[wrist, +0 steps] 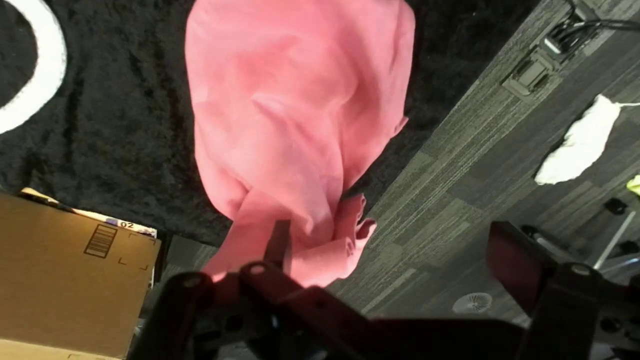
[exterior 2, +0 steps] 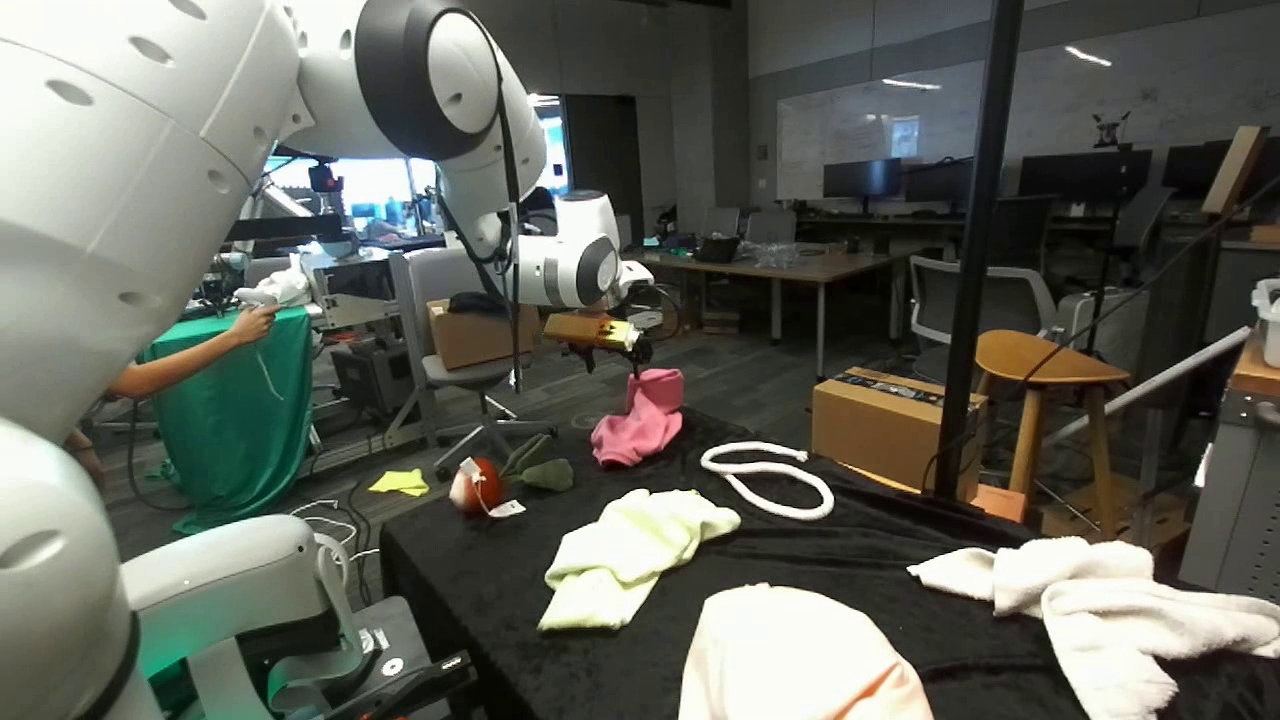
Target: Put all the items on the table in one place
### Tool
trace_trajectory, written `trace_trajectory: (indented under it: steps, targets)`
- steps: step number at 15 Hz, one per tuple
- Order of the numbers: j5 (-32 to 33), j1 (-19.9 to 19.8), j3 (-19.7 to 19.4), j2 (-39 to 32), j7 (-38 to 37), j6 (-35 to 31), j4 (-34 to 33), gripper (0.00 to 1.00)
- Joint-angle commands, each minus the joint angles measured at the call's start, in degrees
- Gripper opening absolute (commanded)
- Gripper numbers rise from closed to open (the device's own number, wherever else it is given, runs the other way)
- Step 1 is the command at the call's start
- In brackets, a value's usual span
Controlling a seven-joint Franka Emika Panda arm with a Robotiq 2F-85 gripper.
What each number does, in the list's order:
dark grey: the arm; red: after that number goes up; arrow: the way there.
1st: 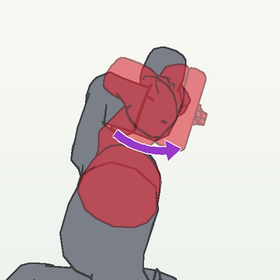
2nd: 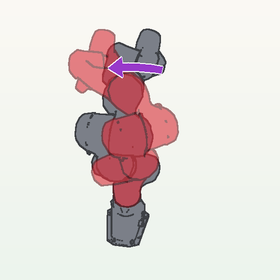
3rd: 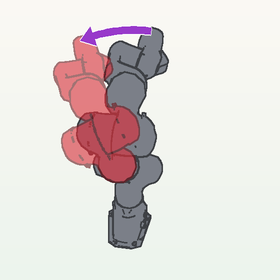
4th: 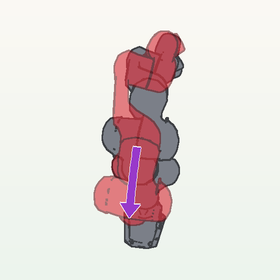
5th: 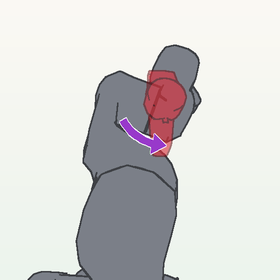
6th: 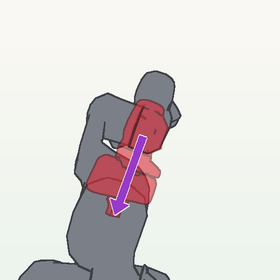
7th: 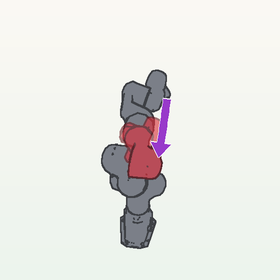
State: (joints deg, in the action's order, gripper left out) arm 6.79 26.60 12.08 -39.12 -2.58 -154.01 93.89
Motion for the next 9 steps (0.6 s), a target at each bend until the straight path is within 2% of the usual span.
trace_trajectory:
  steps: [1,4,9]
  targets:
    - [0.9,3.3,-3.7,-4.5,-5.7,-2.9,-5.5,1.00]
    - [0.8,4.7,-5.5,-6.6,-8.1,-2.7,-7.9,1.00]
    - [0.1,5.6,-6.2,-8.7,-10.6,-2.7,-10.9,1.00]
